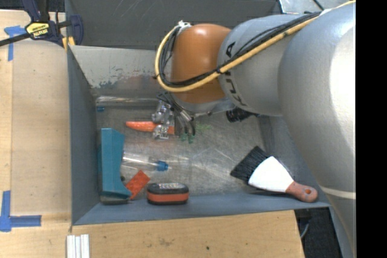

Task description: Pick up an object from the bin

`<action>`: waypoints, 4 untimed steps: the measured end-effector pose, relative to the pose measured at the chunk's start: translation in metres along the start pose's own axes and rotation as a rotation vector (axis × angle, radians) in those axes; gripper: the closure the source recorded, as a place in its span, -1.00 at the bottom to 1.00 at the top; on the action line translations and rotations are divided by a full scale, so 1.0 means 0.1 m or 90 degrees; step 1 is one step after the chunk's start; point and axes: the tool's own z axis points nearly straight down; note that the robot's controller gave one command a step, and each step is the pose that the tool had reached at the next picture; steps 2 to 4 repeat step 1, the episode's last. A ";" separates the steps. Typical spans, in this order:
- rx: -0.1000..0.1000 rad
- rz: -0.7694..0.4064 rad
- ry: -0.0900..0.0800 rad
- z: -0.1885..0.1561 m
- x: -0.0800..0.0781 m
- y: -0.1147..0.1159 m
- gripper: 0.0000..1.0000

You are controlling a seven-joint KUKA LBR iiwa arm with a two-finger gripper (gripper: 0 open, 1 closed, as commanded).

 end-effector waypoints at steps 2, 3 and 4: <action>0.000 0.000 0.001 -0.10 0.00 0.00 1.00; 0.000 0.000 0.001 -0.10 0.00 0.00 1.00; 0.000 0.000 0.001 -0.10 0.00 0.00 1.00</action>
Offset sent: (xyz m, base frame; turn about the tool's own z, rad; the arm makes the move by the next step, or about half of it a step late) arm 0.0000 0.0001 0.0057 0.0000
